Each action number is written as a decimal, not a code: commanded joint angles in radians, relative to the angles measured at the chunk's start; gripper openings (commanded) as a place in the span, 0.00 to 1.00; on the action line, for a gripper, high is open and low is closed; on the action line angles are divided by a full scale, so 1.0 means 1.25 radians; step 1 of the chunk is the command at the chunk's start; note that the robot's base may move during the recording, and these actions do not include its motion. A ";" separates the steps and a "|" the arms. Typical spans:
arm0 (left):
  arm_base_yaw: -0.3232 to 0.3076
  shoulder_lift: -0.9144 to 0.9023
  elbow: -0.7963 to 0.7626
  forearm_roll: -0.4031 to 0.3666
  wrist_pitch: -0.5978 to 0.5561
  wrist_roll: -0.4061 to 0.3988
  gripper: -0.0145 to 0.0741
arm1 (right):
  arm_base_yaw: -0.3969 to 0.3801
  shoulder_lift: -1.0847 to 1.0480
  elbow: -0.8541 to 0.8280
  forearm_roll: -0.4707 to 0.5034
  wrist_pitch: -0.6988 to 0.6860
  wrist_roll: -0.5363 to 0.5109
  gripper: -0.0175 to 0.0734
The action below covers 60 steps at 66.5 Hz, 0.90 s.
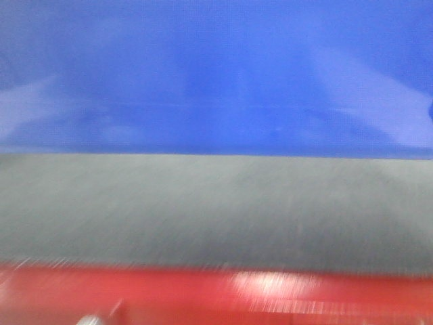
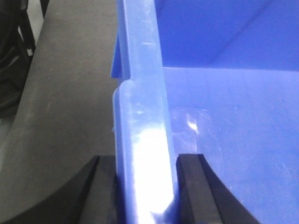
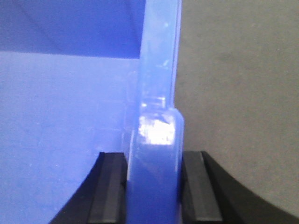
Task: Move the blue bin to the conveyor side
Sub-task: 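Carry the bin with both grippers while the base drives to the conveyor, then lower the bin with both grippers onto the dark conveyor belt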
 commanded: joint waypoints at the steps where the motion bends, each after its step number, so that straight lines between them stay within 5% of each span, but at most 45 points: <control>1: -0.001 -0.010 -0.013 0.058 -0.076 0.011 0.14 | -0.006 -0.015 -0.010 -0.080 -0.060 -0.009 0.10; 60: -0.001 -0.010 -0.013 0.058 -0.076 0.011 0.14 | -0.006 -0.015 -0.010 -0.080 -0.060 -0.009 0.10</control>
